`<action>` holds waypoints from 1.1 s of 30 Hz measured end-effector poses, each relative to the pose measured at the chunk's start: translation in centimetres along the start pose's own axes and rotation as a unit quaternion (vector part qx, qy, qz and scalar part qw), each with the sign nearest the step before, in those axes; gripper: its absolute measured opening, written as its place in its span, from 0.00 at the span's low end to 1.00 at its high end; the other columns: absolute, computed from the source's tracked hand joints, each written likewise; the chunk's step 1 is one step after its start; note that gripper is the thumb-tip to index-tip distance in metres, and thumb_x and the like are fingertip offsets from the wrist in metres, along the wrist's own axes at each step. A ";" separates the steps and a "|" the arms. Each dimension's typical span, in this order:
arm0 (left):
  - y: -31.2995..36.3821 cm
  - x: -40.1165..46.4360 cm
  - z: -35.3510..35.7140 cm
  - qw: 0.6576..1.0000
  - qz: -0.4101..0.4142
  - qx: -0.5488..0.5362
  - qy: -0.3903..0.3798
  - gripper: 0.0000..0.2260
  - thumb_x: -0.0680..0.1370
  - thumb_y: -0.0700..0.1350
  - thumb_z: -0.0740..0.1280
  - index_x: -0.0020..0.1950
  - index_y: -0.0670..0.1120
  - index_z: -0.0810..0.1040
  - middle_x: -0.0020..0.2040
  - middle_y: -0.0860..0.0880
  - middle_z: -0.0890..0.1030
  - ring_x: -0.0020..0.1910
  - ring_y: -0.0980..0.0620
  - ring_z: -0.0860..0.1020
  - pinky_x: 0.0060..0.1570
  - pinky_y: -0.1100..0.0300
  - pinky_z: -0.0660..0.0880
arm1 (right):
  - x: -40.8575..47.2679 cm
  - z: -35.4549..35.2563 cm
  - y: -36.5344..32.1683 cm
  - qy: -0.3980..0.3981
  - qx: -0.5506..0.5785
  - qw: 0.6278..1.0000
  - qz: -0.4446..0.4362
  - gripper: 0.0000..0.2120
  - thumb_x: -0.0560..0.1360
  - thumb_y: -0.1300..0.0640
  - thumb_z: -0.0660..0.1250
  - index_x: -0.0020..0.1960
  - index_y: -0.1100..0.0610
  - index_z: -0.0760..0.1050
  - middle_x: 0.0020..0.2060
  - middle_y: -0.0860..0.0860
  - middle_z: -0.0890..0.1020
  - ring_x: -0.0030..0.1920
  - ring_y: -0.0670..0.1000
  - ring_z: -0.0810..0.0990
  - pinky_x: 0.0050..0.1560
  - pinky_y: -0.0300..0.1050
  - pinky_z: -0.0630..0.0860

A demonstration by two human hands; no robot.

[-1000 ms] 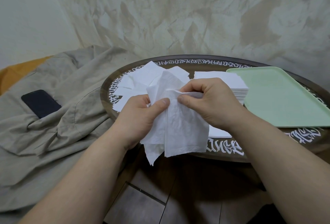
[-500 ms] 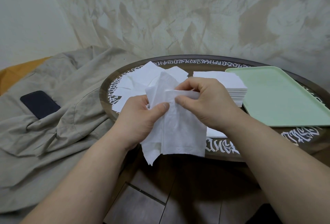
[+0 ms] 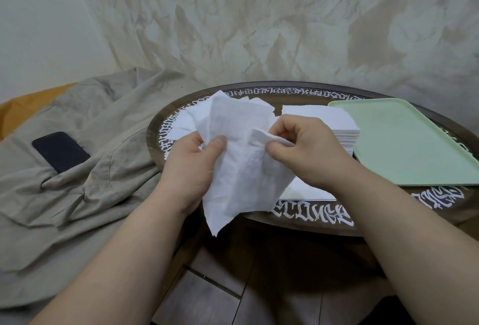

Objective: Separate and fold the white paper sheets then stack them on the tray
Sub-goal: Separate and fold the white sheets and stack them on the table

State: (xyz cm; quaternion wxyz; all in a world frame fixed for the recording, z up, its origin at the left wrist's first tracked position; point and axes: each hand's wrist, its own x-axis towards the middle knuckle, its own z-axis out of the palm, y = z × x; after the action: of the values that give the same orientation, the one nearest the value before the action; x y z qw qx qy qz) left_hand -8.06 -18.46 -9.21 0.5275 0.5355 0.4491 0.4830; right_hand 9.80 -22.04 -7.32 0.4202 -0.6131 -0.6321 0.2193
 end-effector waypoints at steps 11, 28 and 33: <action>0.1 0.2 -0.2 0.998 -0.005 -0.062 0.015 0.08 0.80 0.35 0.64 0.49 0.46 0.81 0.45 0.49 0.86 0.43 0.51 0.84 0.47 0.53 0.81 | -0.2 0.2 -0.1 -0.007 0.144 0.989 -0.022 0.18 0.72 0.70 0.66 0.37 0.47 0.83 0.43 0.40 0.83 0.50 0.37 0.78 0.49 0.30 0.72; 0.2 0.2 0.2 0.997 -0.025 -0.068 -0.002 0.16 0.84 0.48 0.57 0.50 0.42 0.82 0.46 0.45 0.86 0.46 0.48 0.84 0.50 0.52 0.80 | -0.1 0.2 0.1 0.049 0.136 0.989 0.026 0.17 0.72 0.66 0.67 0.35 0.46 0.83 0.32 0.50 0.84 0.35 0.45 0.76 0.39 0.41 0.72; 0.0 0.3 -0.2 0.997 -0.032 -0.068 -0.026 0.08 0.77 0.37 0.66 0.54 0.40 0.82 0.53 0.38 0.84 0.56 0.36 0.81 0.58 0.38 0.76 | 0.4 -0.1 0.7 0.090 0.144 0.982 0.079 0.17 0.71 0.67 0.65 0.32 0.49 0.83 0.29 0.44 0.83 0.33 0.45 0.77 0.39 0.42 0.74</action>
State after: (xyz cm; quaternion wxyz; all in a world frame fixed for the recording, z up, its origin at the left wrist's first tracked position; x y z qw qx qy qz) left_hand -8.21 -18.08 -9.23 0.5896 0.4960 0.4183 0.4810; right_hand 10.39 -21.55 -7.70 0.5405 -0.6115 -0.5030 0.2843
